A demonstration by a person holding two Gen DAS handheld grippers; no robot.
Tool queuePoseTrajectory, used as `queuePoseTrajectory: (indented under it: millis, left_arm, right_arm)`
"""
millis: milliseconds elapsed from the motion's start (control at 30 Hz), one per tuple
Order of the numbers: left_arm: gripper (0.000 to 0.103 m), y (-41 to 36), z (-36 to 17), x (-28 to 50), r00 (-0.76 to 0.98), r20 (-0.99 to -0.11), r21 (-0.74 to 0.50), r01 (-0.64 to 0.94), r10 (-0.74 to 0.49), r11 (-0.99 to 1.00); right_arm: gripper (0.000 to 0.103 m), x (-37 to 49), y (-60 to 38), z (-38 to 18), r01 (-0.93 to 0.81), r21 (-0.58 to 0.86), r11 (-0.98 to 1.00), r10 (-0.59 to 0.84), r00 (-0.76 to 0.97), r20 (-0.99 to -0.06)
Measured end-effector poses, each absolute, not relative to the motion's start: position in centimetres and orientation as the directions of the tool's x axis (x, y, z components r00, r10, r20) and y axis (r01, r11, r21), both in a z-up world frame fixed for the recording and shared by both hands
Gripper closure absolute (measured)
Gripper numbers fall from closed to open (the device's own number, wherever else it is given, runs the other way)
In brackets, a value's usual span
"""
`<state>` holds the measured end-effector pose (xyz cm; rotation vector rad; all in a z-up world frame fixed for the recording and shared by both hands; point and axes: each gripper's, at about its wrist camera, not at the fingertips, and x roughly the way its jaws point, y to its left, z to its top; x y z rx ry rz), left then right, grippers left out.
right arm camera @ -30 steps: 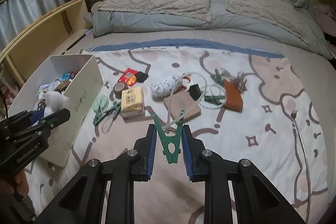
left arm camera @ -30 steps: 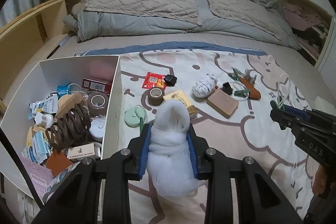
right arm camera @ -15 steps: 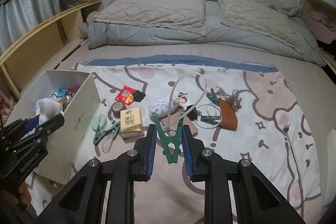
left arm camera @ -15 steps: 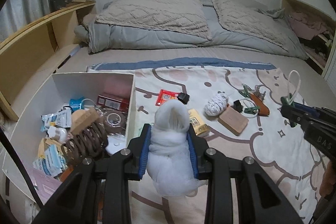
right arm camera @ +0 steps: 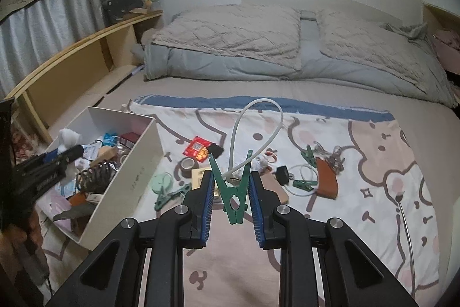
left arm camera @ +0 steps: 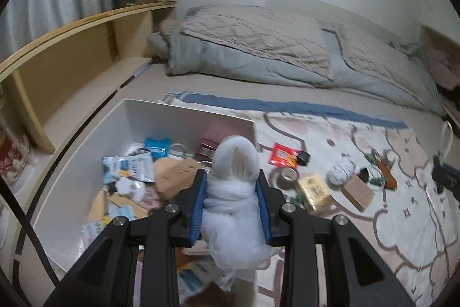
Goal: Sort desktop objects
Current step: 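Carry the white cotton with the left tool over the white storage box, then open the left tool to drop the white cotton into the storage box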
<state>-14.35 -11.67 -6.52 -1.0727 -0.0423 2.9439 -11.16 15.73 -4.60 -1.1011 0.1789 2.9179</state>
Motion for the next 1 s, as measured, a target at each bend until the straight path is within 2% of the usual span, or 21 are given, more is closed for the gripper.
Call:
queuePoseTrajectory:
  millis: [233, 700, 867, 1000]
  left_arm:
    - [0.071, -15.8, -6.1, -15.5, -0.770, -0.636, -0.044, 0.094, -0.044, -0.995]
    - [0.071, -21.2, -8.0, -20.5, -0.718, -0.681, -0.049, 0.243, -0.145, -0.969]
    - [0.071, -22.2, -8.9, -22.0, -0.697, -0.700, -0.052, 0.267, -0.155, -0.962]
    - [0.071, -22.8, -9.2, -23.0, -0.699, -0.702, -0.101, 0.287, -0.137, -0.953]
  right_arm:
    - [0.078, -11.2, 14.0, -4.0, 0.005, 0.105, -0.995, -0.072, -0.758, -0.648]
    - [0.078, -11.1, 9.3, -2.5, 0.160, 0.167, -0.973, -0.230, -0.736, -0.637]
    - [0.078, -11.1, 7.6, -2.5, 0.219, 0.181, -0.959, -0.284, -0.716, -0.638]
    - [0.078, -11.3, 7.0, -2.5, 0.237, 0.187, -0.953, -0.302, -0.709, -0.637]
